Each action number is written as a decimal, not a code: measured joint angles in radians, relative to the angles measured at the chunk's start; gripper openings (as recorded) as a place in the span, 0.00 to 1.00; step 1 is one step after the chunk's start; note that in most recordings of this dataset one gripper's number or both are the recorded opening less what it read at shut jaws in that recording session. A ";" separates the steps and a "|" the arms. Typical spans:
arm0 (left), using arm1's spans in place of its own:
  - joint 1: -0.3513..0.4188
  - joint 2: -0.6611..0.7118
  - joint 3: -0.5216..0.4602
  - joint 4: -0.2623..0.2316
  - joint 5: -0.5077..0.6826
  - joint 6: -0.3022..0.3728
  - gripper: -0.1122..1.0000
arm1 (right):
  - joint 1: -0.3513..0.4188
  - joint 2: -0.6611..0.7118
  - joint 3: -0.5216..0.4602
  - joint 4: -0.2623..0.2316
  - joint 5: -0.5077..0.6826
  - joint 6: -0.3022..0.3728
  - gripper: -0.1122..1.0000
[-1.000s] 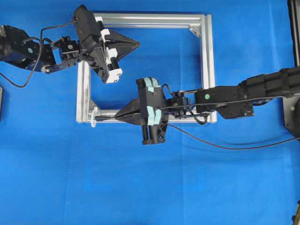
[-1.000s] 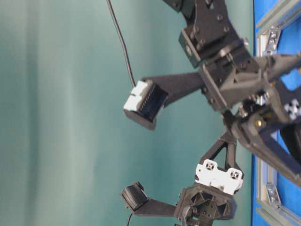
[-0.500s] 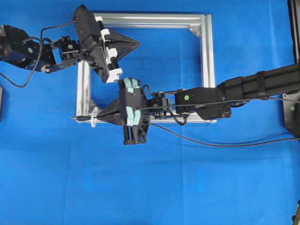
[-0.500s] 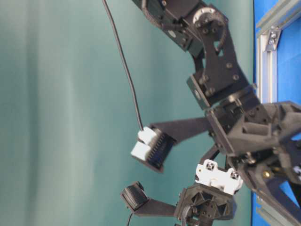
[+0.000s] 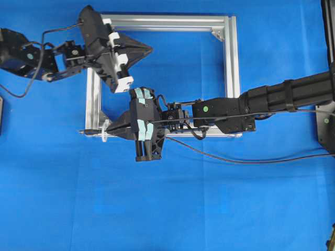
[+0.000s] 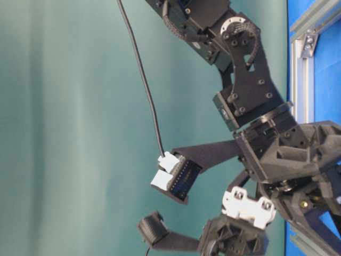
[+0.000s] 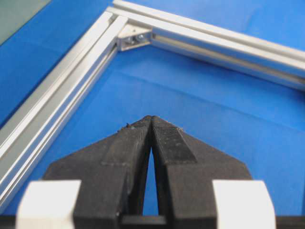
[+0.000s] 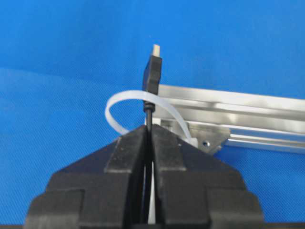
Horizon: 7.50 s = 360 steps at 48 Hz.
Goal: Insert the wire through the string loop located on the left side.
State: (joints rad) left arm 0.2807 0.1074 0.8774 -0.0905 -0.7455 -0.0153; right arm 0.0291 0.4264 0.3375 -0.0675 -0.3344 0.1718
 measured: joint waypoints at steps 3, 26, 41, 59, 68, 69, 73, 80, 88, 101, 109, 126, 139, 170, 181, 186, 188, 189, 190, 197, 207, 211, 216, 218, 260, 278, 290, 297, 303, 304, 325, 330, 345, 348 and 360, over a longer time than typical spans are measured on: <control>-0.002 -0.028 0.031 0.000 0.000 -0.002 0.10 | 0.000 0.002 0.002 -0.002 0.002 -0.002 0.10; -0.005 -0.325 0.360 0.002 -0.015 -0.031 0.10 | 0.000 0.002 0.000 -0.002 0.002 0.000 0.10; 0.017 -0.482 0.480 0.002 -0.005 -0.031 0.10 | 0.000 0.002 0.002 -0.002 0.002 0.002 0.10; -0.121 -0.502 0.488 0.015 0.038 -0.031 0.10 | -0.002 0.002 0.000 -0.002 0.000 0.002 0.10; -0.262 -0.554 0.506 0.018 0.041 -0.021 0.10 | -0.002 0.002 0.002 -0.002 0.000 0.003 0.10; -0.276 -0.560 0.508 0.018 0.043 -0.020 0.10 | 0.000 0.002 0.000 -0.002 0.000 0.002 0.10; -0.331 -0.581 0.512 0.018 0.049 -0.020 0.10 | 0.000 0.002 0.000 -0.002 0.000 0.003 0.10; -0.388 -0.592 0.514 0.018 0.075 -0.015 0.10 | 0.000 0.002 0.000 -0.002 0.000 0.003 0.10; -0.400 -0.583 0.505 0.018 0.100 -0.014 0.10 | 0.000 0.002 0.000 -0.002 0.000 0.003 0.10; -0.400 -0.574 0.492 0.020 0.106 -0.012 0.12 | 0.000 0.002 0.000 -0.002 0.000 0.003 0.10; -0.400 -0.574 0.492 0.020 0.106 -0.012 0.49 | -0.002 0.002 0.002 -0.002 0.000 0.003 0.10; -0.400 -0.574 0.491 0.020 0.120 -0.012 0.91 | 0.000 0.002 0.002 -0.002 0.002 0.002 0.10; -0.402 -0.558 0.483 0.018 0.120 -0.021 0.91 | -0.002 0.002 0.000 -0.002 0.002 0.003 0.10; -0.425 -0.192 0.367 0.018 0.110 -0.023 0.91 | -0.002 0.002 0.002 -0.002 0.000 0.003 0.10; -0.425 -0.190 0.367 0.020 0.103 -0.023 0.91 | -0.002 0.002 0.000 -0.002 0.000 0.003 0.10; -0.425 -0.190 0.367 0.020 0.103 -0.023 0.91 | 0.000 0.002 0.000 -0.002 0.000 0.003 0.10; -0.425 -0.189 0.367 0.020 0.103 -0.023 0.90 | -0.002 0.002 0.002 -0.002 0.002 0.003 0.10; -0.425 -0.190 0.367 0.018 0.103 -0.023 0.91 | 0.000 0.000 0.000 -0.002 0.000 0.003 0.10; -0.426 -0.190 0.365 0.018 0.103 -0.023 0.91 | -0.002 0.002 0.000 -0.002 0.002 0.003 0.10; -0.425 -0.190 0.367 0.018 0.103 -0.023 0.91 | 0.000 0.002 0.000 -0.002 0.002 0.003 0.10; -0.426 -0.190 0.365 0.020 0.103 -0.023 0.90 | -0.002 0.002 0.000 -0.002 0.002 0.003 0.10; -0.426 -0.190 0.367 0.020 0.101 -0.023 0.90 | 0.000 0.002 0.000 -0.002 0.002 0.003 0.10; -0.426 -0.190 0.365 0.018 0.103 -0.023 0.89 | 0.000 0.002 0.000 -0.002 0.002 0.003 0.10; -0.426 -0.190 0.367 0.018 0.101 -0.023 0.88 | -0.002 0.000 0.000 -0.002 0.002 0.003 0.10; -0.417 -0.196 0.365 0.018 0.104 -0.012 0.15 | 0.000 0.002 0.000 -0.008 0.028 0.003 0.10; -0.416 -0.198 0.365 0.020 0.106 -0.012 0.15 | -0.002 0.002 0.000 -0.006 0.031 0.009 0.38; -0.416 -0.198 0.365 0.020 0.107 -0.012 0.15 | 0.000 0.000 0.015 -0.003 0.031 0.009 0.96; -0.417 -0.198 0.367 0.020 0.107 -0.012 0.15 | -0.002 0.000 0.026 -0.002 0.029 0.009 0.96; -0.416 -0.202 0.365 0.020 0.107 -0.012 0.15 | 0.000 0.000 0.031 -0.002 0.031 0.009 0.96; -0.416 -0.207 0.367 0.020 0.107 -0.012 0.15 | -0.002 0.000 0.031 -0.002 0.031 0.009 0.96; -0.433 -0.462 0.486 0.020 0.250 -0.034 0.15 | 0.000 0.000 0.040 0.000 0.029 0.009 0.96; -0.449 -0.551 0.486 0.018 0.364 -0.051 0.15 | -0.002 0.000 0.040 0.000 0.029 0.009 0.96; -0.457 -0.887 0.454 0.020 0.813 -0.078 0.15 | -0.002 0.000 0.040 0.000 0.029 0.009 0.96; -0.454 -0.954 0.449 0.020 0.885 -0.078 0.15 | -0.002 -0.002 0.038 -0.002 0.029 0.009 0.96; -0.396 -1.140 0.420 0.020 1.058 -0.081 0.15 | -0.002 -0.002 0.040 -0.002 0.029 0.009 0.96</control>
State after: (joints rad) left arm -0.1150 -1.0324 1.2977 -0.0706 0.3129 -0.0966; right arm 0.0276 0.4249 0.3774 -0.0690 -0.3053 0.1810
